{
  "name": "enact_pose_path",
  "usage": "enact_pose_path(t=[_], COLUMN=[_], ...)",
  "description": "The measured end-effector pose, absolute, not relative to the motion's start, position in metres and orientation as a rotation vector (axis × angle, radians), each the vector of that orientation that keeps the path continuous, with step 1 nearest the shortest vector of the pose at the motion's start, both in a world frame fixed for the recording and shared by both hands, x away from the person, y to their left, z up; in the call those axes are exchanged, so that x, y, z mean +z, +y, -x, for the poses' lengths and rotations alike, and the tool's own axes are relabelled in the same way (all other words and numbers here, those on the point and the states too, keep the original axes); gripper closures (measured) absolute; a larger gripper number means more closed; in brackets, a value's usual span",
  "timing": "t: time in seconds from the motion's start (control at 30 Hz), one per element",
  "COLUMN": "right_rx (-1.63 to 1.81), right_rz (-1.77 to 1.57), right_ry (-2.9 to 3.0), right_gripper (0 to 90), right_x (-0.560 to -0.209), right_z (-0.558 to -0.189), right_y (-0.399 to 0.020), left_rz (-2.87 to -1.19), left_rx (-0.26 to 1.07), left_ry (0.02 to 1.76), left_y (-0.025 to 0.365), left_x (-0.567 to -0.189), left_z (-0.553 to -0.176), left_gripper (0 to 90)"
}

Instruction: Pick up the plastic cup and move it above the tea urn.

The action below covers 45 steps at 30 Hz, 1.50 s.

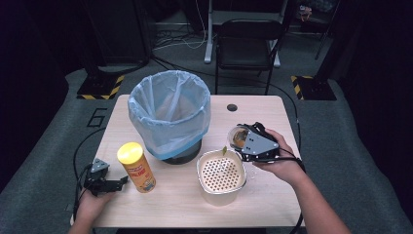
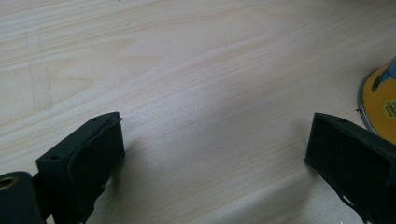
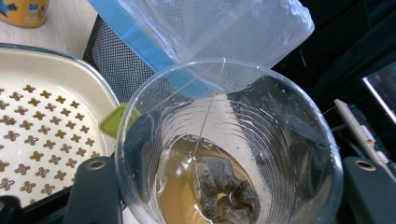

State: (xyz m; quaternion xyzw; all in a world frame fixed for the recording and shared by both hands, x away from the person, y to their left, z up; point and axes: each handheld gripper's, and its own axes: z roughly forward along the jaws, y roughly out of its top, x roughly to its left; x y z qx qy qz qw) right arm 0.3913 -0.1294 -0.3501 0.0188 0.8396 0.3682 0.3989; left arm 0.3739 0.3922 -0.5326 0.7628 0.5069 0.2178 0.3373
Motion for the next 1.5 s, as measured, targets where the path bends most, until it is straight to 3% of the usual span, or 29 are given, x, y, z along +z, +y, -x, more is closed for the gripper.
enact_pose_path(t=[0.73,1.23,1.5], right_rx=[0.636,-0.093,-0.143], right_rz=[0.209,0.73,0.776], right_ry=[1.981,1.566,1.529], right_gripper=[35.3,36.6,36.3], right_x=[-0.365,-0.399,-0.418], right_z=[-0.368,-0.345,-0.341], right_y=[-0.102,-0.067,-0.064], left_rz=[-1.988,-1.988,-1.988], left_rx=[0.566,0.568,0.568], left_ry=[1.322,1.321,1.321], left_y=[0.392,0.392,0.392], left_x=[-0.532,-0.533,-0.533], left_z=[-0.374,-0.374,-0.374], left_gripper=[4.0,4.0,4.0])
